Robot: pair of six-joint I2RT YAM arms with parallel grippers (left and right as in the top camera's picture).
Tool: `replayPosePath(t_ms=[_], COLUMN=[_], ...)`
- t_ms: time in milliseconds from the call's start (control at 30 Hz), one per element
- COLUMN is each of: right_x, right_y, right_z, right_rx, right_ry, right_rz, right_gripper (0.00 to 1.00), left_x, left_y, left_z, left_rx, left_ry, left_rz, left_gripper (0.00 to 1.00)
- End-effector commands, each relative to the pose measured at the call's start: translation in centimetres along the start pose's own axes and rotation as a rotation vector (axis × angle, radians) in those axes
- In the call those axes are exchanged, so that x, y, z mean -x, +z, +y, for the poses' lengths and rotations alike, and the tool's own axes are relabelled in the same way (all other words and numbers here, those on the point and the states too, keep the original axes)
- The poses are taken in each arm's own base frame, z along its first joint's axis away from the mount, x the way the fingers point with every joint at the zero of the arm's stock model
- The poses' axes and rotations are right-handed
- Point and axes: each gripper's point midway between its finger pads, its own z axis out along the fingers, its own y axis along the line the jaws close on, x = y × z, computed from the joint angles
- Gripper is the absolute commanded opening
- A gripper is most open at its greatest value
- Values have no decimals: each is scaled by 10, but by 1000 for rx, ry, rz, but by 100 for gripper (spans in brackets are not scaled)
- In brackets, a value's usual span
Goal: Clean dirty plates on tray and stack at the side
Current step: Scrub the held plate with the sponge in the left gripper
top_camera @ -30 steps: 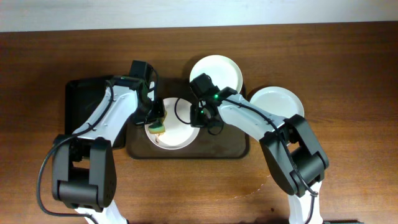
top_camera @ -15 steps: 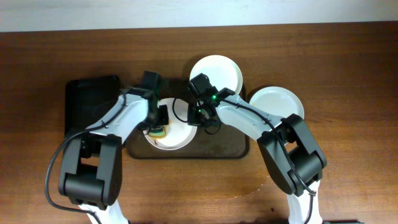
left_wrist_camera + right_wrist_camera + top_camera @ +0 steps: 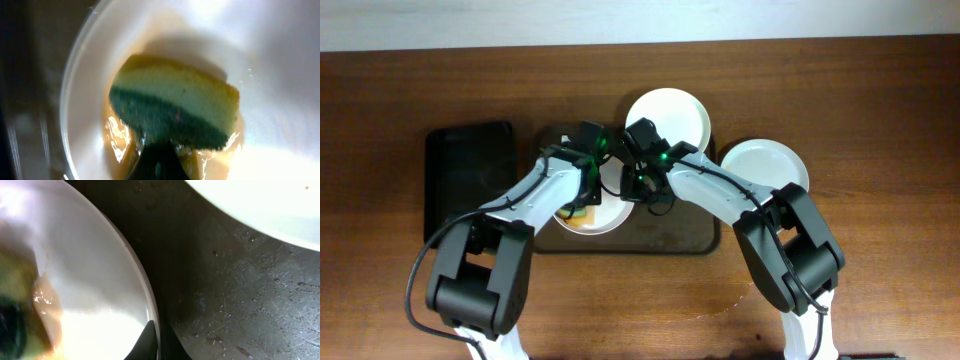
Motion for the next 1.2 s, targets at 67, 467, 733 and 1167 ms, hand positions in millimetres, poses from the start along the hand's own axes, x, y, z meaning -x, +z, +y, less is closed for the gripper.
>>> replayPosePath(t_ms=[67, 467, 733, 1167], right_x=[-3, 6, -4, -3], right_y=[11, 9, 8, 7], right_z=[-5, -22, -17, -21], right_rx=[-3, 41, 73, 74], right_ry=[12, 89, 73, 81], right_rz=[22, 69, 121, 124], right_gripper=[4, 4, 4, 4], left_x=[-55, -13, -24, -8], left_y=[5, 59, 11, 52], left_z=[-60, 14, -66, 14], left_rx=[-442, -54, -829, -248], left_ry=[352, -197, 132, -19], left_rz=[188, 41, 103, 101], left_gripper=[1, 1, 1, 1])
